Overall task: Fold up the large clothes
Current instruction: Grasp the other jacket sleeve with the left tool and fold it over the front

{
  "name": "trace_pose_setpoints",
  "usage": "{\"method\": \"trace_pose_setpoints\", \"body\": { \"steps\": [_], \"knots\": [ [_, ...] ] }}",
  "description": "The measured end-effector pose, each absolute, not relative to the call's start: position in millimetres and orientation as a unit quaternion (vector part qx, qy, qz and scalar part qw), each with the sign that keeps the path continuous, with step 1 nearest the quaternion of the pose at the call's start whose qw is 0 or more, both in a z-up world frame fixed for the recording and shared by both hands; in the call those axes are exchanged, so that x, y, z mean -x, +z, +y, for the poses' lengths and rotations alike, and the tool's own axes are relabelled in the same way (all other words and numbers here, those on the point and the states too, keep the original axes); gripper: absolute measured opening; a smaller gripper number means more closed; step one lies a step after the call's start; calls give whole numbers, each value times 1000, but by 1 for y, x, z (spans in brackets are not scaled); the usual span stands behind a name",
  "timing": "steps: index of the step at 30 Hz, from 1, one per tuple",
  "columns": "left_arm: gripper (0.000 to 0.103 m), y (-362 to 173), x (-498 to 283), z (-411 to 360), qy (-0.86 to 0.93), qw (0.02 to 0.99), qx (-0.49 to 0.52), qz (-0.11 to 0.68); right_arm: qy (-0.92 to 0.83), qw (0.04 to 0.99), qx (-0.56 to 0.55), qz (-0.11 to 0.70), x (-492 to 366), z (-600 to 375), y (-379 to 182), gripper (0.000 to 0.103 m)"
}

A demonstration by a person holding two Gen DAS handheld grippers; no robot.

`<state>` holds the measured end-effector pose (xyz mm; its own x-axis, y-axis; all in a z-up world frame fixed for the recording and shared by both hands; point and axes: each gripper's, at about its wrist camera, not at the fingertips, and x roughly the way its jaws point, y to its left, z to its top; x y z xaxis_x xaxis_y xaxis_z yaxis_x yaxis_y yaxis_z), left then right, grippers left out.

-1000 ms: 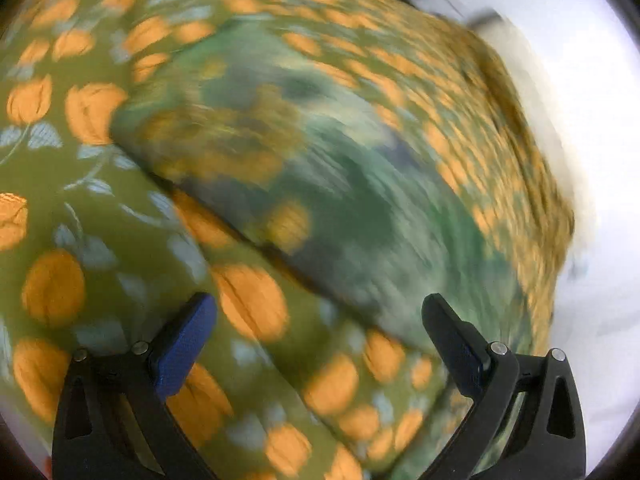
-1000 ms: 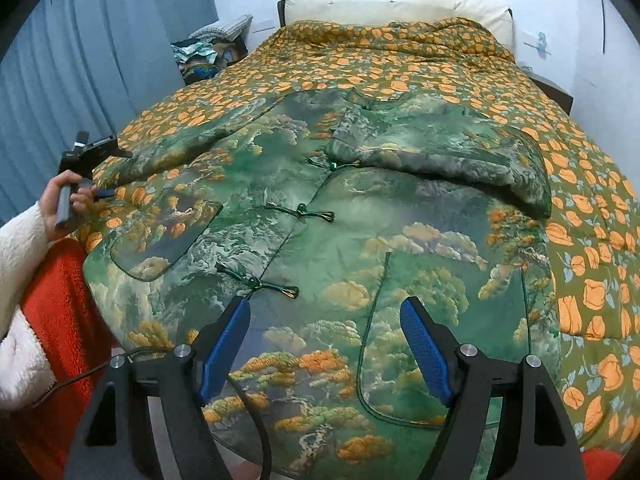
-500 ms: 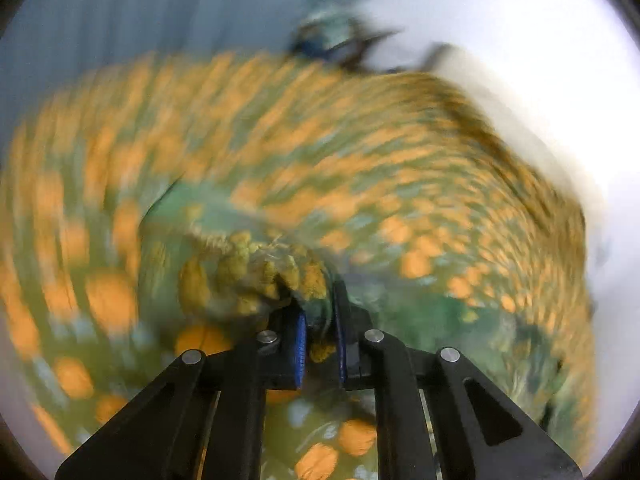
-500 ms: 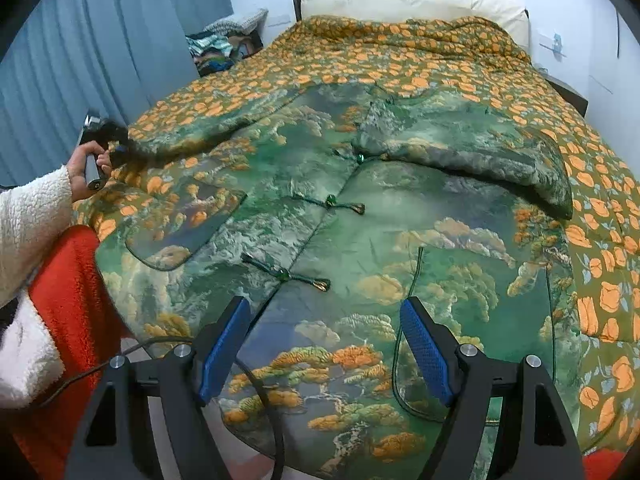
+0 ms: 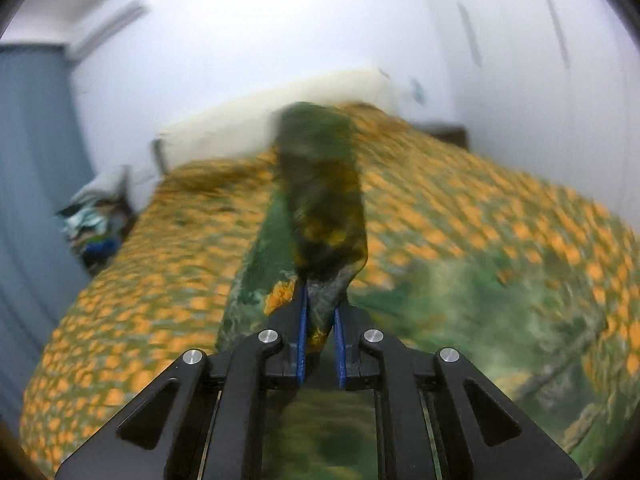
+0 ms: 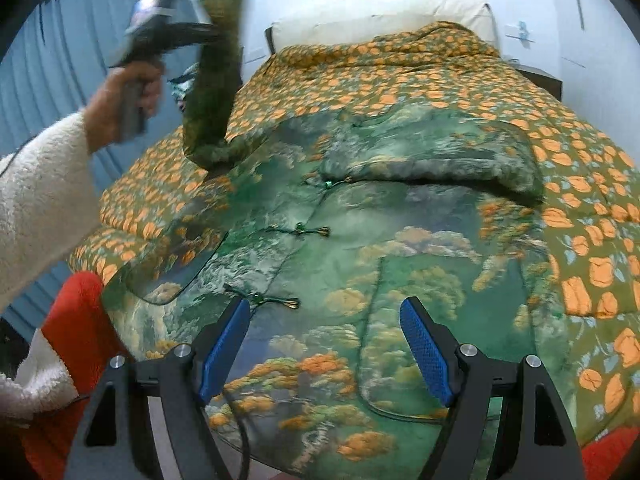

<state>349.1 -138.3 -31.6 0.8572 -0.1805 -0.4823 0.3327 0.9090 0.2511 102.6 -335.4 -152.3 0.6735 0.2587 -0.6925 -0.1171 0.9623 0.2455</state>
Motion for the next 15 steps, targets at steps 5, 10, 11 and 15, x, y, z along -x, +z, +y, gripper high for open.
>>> {"method": "trace_pose_setpoints", "body": {
  "steps": [5, 10, 11, 15],
  "knots": [
    [22, -143, -352, -219, -151, 896, -256, 329, 85, 911, -107, 388, -98, -356, -155, 77],
    [83, -193, -323, -242, -152, 864, -318, 359, 81, 907, -120, 395, -97, -367, -161, 77],
    [91, -191, -312, -239, -157, 866, -321, 350, 81, 907, -123, 395, -98, -368, -161, 77],
    [102, -168, -277, -212, -195, 863, -313, 346, 80, 907, -124, 395, -105, -371, -159, 77]
  ]
}}
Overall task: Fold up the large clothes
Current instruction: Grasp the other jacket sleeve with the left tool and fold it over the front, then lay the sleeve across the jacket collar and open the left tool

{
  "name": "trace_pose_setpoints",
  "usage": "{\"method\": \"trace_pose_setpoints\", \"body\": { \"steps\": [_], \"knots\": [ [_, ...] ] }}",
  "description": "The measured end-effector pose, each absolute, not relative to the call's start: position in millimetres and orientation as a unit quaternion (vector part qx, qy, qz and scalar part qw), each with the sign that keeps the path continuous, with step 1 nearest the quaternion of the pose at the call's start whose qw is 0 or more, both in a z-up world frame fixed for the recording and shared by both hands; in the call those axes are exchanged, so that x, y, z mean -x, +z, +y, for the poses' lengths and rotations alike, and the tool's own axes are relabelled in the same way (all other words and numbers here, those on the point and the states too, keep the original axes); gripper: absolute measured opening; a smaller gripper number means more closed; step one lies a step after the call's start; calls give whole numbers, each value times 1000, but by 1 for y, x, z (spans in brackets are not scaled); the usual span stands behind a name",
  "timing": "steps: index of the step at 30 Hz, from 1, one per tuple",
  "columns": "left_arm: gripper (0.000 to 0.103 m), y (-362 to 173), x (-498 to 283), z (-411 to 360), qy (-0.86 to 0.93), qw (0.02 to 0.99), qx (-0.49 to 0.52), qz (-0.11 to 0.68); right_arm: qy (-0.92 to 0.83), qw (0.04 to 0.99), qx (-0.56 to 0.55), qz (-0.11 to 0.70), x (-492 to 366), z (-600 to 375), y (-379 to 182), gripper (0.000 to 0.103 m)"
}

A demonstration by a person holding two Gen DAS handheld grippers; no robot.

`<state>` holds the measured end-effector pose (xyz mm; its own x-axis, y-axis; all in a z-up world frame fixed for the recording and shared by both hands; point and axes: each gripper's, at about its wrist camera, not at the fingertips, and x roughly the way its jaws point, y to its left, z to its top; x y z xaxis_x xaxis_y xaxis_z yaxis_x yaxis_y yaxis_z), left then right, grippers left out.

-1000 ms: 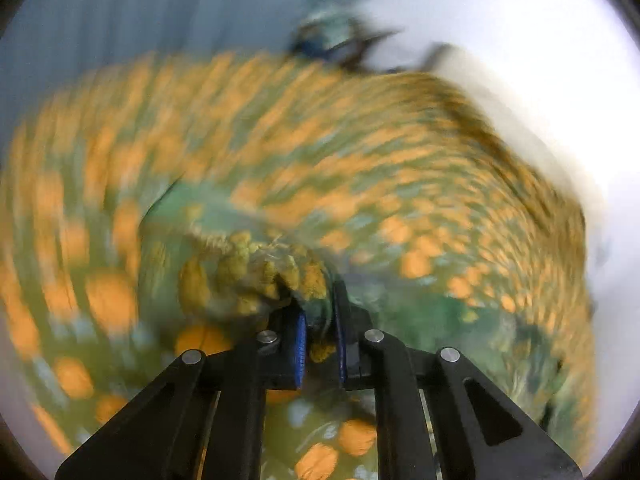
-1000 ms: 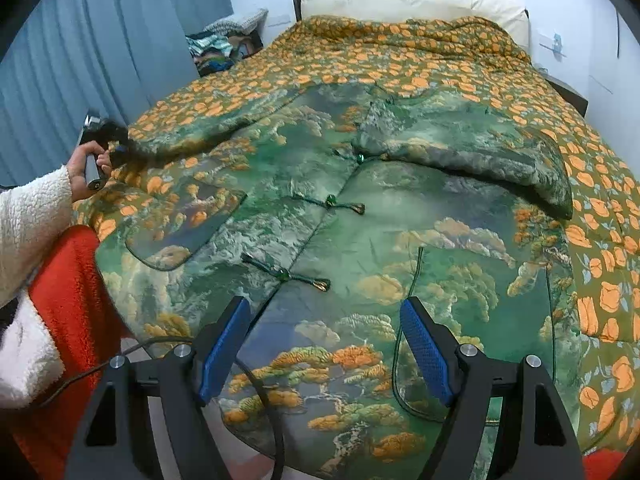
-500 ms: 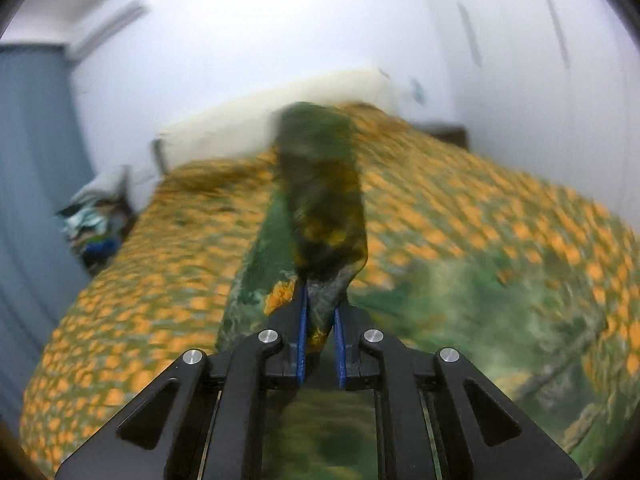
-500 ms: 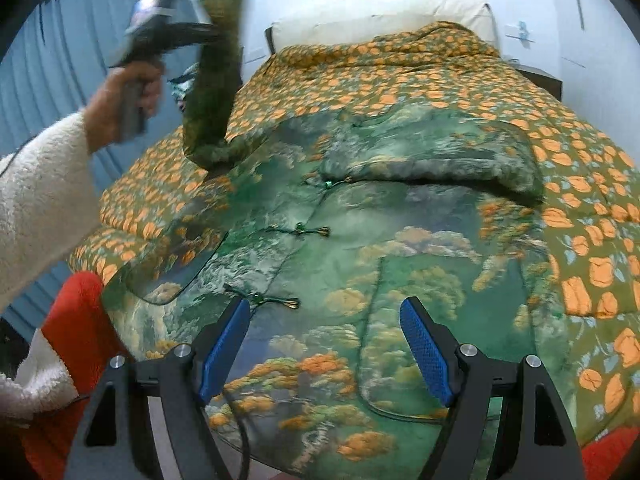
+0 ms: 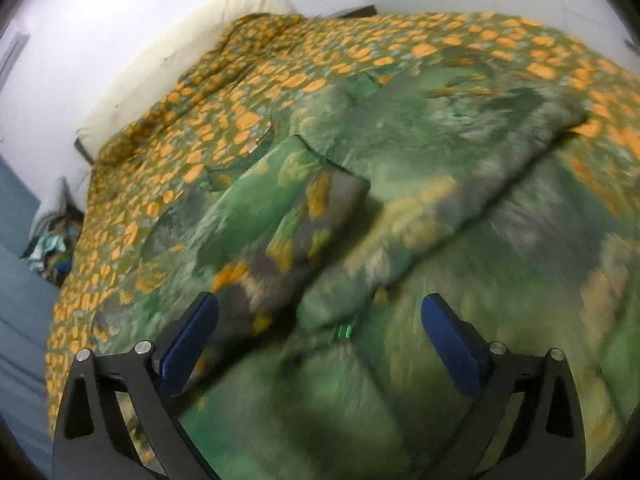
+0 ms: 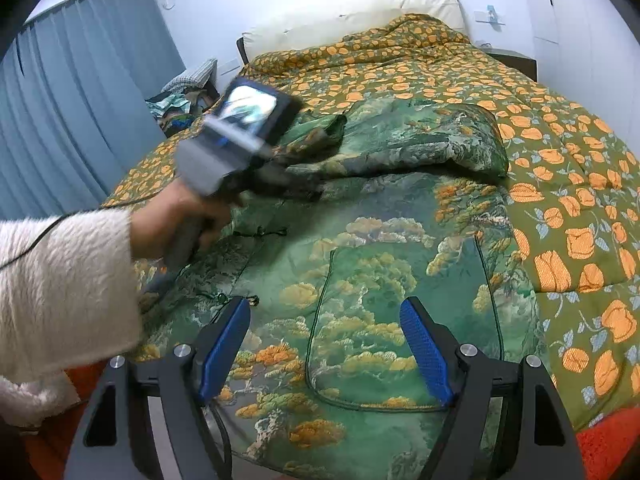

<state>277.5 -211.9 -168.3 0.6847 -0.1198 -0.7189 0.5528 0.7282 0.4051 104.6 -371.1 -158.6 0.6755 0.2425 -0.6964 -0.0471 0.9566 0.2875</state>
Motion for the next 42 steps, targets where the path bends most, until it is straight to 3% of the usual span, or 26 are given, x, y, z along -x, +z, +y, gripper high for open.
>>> {"method": "trace_pose_setpoints", "body": {
  "steps": [6, 13, 17, 19, 22, 26, 31, 35, 42],
  "knots": [
    [102, -130, -277, -139, -198, 885, -218, 360, 82, 912, -94, 391, -135, -369, -137, 77],
    [101, -110, -345, -35, -73, 922, -79, 371, 100, 911, -73, 392, -200, -360, -112, 77],
    [100, -137, -371, -19, -35, 914, -100, 391, 115, 909, -58, 398, -272, -352, -103, 77],
    [90, -155, -378, -12, -17, 903, -110, 415, 124, 904, -55, 405, -307, -349, -105, 77],
    [90, -183, -378, 2, -6, 890, -102, 445, 138, 895, -40, 423, -362, -333, -122, 70],
    [95, -198, -371, 14, -4, 885, -110, 452, 160, 879, -36, 447, -403, -312, -158, 52],
    [99, -201, -375, 16, -12, 883, -112, 456, 142, 837, -44, 527, -423, -305, -230, 49],
    [98, -183, -371, 18, -12, 887, -105, 450, 143, 839, -77, 519, -417, -318, -221, 47],
    [100, -145, -374, 3, -45, 909, -75, 407, 146, 875, -87, 452, -428, -332, -158, 47]
  ]
}}
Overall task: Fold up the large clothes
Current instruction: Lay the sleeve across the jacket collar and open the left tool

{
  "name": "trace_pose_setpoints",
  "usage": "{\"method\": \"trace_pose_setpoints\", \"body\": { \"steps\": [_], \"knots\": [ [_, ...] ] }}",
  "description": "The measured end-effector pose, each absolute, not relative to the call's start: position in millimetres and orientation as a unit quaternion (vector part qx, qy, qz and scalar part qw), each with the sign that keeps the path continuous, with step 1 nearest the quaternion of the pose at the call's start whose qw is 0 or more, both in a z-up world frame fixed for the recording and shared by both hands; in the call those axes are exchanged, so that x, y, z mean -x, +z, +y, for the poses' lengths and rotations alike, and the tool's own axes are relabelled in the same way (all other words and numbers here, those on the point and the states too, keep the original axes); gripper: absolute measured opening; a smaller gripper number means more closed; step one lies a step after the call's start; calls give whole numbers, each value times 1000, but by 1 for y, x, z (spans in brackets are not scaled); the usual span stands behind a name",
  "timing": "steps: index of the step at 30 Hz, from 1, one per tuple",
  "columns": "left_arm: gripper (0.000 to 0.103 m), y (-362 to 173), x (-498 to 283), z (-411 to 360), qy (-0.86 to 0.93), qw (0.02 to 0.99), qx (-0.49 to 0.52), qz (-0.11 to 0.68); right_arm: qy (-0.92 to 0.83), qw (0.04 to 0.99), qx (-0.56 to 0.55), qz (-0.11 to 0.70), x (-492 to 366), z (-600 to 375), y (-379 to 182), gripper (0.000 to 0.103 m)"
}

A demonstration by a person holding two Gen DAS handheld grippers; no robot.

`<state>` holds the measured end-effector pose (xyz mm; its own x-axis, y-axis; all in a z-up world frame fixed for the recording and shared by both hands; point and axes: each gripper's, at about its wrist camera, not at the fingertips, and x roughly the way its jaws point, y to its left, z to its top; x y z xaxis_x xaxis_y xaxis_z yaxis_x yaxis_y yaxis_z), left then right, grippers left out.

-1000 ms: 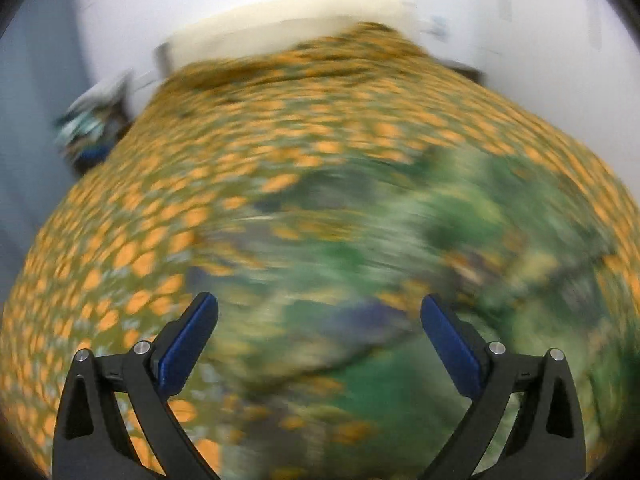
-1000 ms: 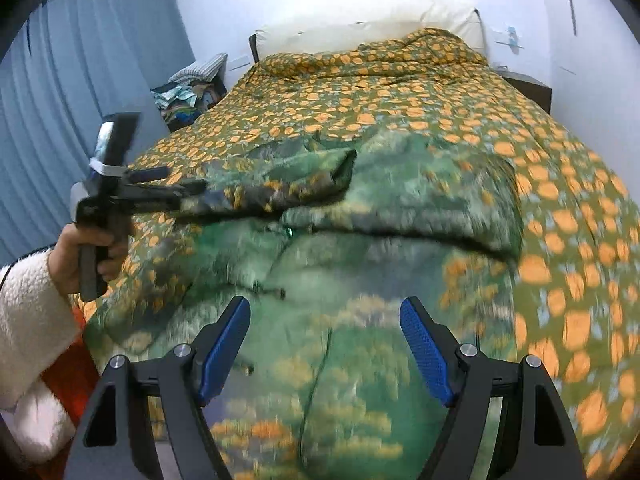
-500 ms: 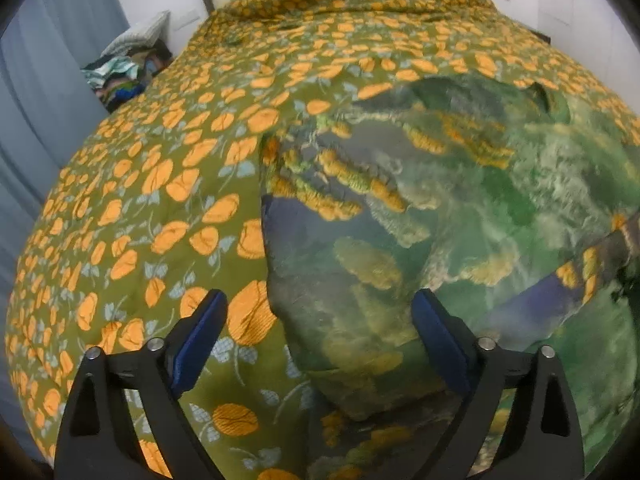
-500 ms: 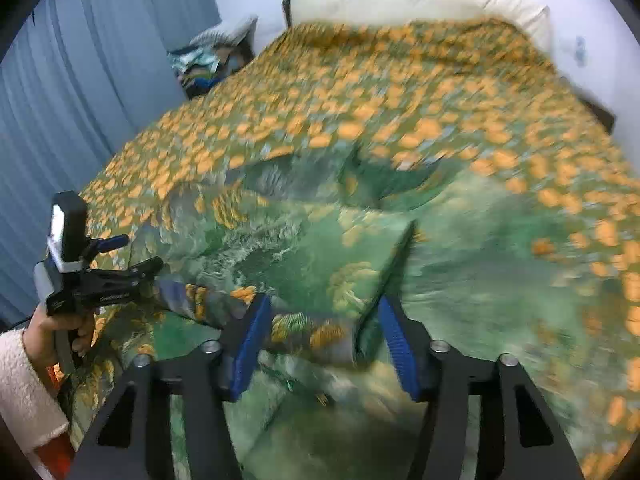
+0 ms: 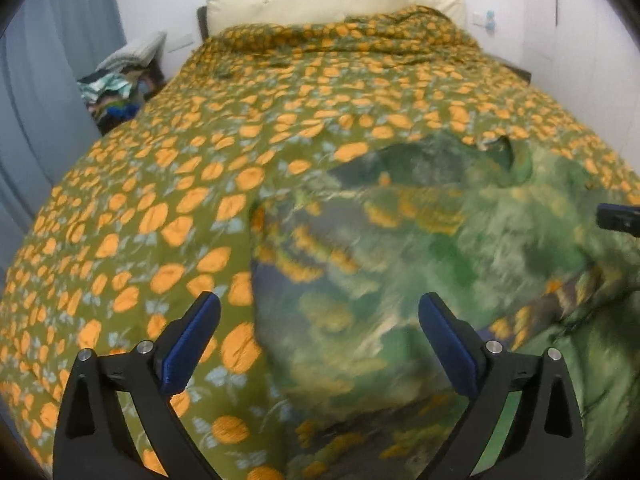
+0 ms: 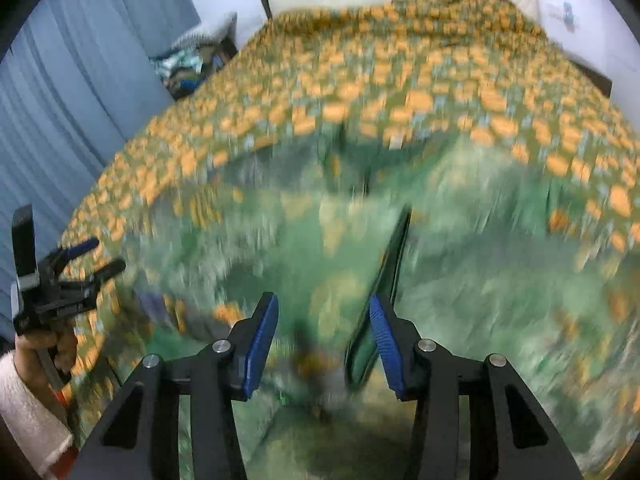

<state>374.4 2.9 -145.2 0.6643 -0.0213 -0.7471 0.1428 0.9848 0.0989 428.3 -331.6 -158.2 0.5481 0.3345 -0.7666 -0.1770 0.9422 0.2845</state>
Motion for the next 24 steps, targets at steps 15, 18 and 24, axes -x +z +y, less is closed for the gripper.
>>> {"method": "trace_pose_setpoints", "body": {
  "steps": [15, 18, 24],
  "knots": [
    [101, -149, -333, -10, -49, 893, -110, 433, 140, 864, -97, 474, -394, -337, -168, 52],
    [101, -131, -301, -4, -47, 895, -96, 434, 141, 881, -92, 443, -350, -352, -137, 59],
    [101, -99, -249, -1, -28, 901, -97, 421, 118, 917, -81, 373, -257, -380, -71, 69]
  ]
}}
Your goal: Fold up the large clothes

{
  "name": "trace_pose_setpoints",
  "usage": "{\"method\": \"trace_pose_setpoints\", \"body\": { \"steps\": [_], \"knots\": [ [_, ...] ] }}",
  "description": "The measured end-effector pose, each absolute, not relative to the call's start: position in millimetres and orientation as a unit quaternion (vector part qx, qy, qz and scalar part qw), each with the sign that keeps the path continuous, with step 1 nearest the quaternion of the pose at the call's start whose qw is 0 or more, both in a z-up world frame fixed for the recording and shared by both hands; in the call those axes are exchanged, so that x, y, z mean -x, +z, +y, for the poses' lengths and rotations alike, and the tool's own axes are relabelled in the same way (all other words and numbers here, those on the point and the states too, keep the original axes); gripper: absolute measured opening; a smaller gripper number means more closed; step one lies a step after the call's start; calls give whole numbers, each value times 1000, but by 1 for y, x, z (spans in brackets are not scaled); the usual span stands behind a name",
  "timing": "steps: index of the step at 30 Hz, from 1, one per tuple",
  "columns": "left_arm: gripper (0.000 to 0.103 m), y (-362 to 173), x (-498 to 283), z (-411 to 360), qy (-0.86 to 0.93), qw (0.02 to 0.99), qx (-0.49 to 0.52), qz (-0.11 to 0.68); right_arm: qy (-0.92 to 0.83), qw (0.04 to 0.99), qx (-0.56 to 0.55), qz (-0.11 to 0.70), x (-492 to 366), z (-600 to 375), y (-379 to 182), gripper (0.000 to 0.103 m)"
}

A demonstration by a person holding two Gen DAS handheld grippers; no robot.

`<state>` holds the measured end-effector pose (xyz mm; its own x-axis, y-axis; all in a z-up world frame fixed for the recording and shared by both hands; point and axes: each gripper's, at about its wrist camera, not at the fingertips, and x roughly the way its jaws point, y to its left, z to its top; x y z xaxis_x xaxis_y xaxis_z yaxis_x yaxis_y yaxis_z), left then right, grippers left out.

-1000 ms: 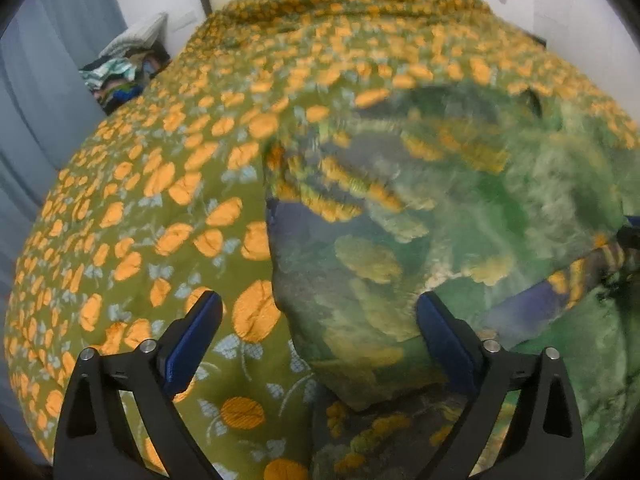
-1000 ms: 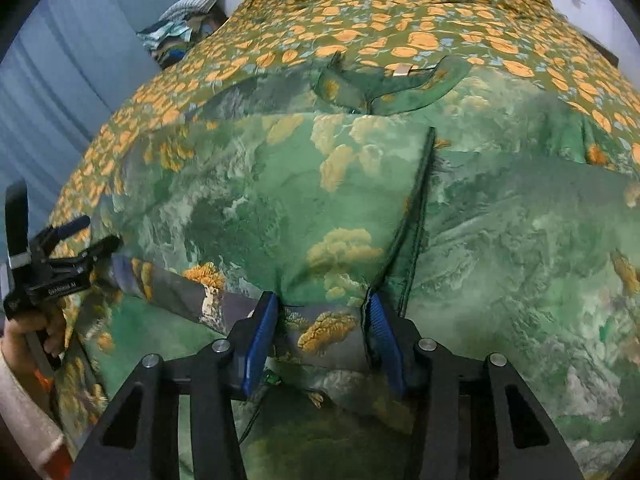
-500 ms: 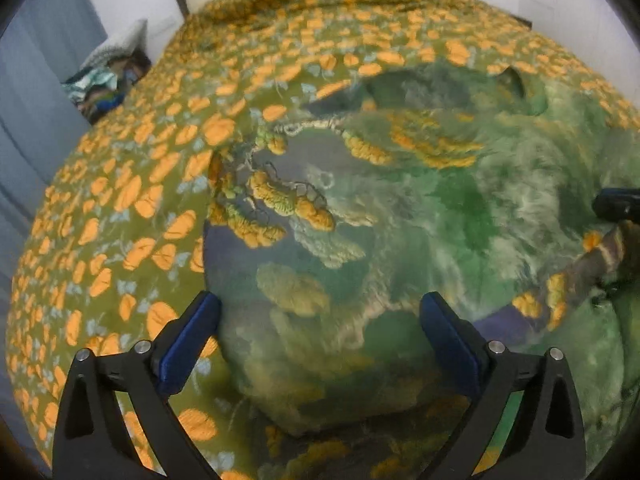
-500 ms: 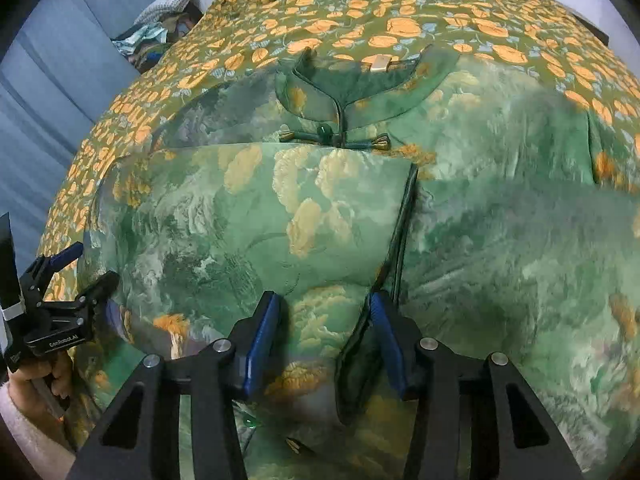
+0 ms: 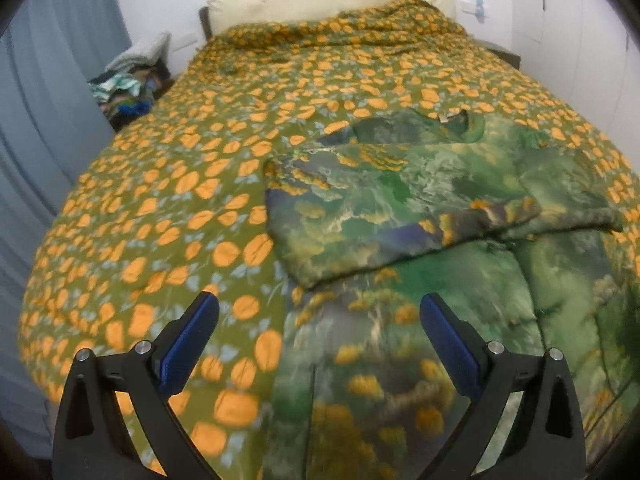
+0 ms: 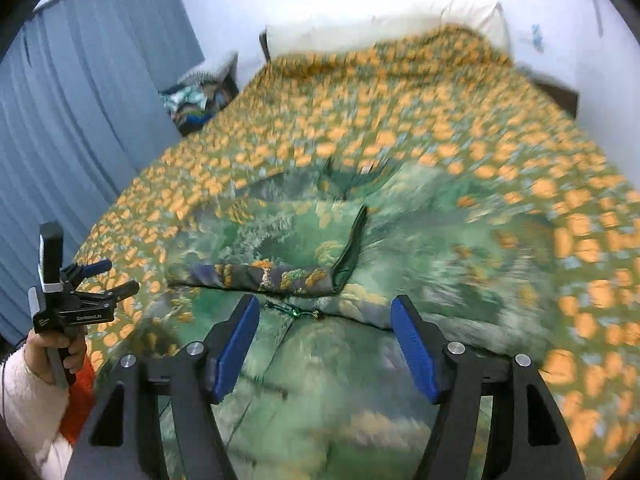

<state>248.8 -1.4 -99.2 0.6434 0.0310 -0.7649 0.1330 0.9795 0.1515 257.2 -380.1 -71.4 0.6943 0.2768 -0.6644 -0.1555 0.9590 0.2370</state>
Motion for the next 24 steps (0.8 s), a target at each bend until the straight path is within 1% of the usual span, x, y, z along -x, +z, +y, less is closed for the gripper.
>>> {"method": "trace_pose_setpoints", "body": {
  "steps": [4, 6, 7, 9, 14, 24],
  "knots": [
    [101, -82, -218, 1, 0, 905, -89, 417, 79, 947, -53, 305, -193, -394, -22, 83],
    [101, -77, -205, 1, 1, 906, -82, 414, 56, 955, -37, 289, -170, -394, -9, 87],
    [101, -74, -198, 1, 2, 907, -80, 413, 39, 956, -25, 288, -159, -393, -6, 90],
    [101, -70, -186, -3, 0, 909, -79, 409, 14, 955, -13, 295, -143, -391, -5, 91],
    [101, -62, -166, -13, -3, 913, -81, 399, 8, 939, -20, 343, -121, -385, -28, 91],
    [102, -59, -153, -19, 1, 916, -79, 394, 12, 916, -37, 400, -101, -367, -72, 91]
  ]
}}
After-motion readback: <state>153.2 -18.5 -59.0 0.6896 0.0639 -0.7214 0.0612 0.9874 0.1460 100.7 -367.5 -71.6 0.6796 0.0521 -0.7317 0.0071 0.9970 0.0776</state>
